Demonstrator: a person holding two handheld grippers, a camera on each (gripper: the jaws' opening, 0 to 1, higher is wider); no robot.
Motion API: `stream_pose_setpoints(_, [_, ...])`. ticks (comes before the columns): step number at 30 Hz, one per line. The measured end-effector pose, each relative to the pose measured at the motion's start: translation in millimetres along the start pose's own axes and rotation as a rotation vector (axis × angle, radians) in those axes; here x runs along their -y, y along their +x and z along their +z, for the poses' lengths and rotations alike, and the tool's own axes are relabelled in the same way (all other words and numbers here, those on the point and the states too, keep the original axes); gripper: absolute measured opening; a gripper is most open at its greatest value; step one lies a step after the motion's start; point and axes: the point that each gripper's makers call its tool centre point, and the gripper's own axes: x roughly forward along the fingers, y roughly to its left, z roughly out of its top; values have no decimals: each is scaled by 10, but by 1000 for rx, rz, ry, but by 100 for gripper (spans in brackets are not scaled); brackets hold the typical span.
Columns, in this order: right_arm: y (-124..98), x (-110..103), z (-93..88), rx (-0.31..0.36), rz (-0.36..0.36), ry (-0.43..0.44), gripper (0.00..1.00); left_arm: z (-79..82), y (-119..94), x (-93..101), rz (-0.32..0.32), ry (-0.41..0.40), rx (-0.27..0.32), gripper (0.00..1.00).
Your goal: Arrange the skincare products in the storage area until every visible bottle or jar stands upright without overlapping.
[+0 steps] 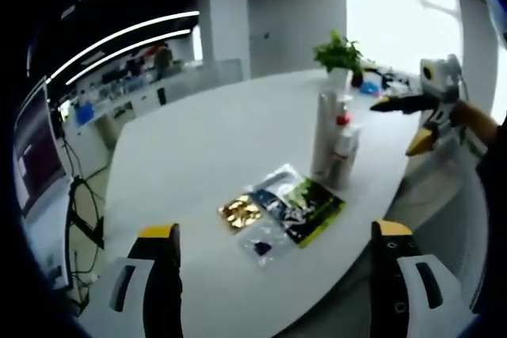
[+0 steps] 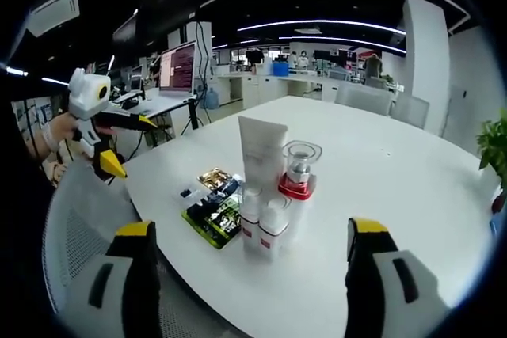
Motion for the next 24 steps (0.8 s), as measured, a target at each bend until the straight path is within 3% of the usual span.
stream_pose_setpoints(6, [2, -11, 0, 4, 18, 4, 100, 59, -22, -34, 25, -7, 28, 97])
stream_pose_setpoints(24, [25, -83, 187, -5, 49, -51, 100, 4, -198, -17, 78, -47, 82, 97])
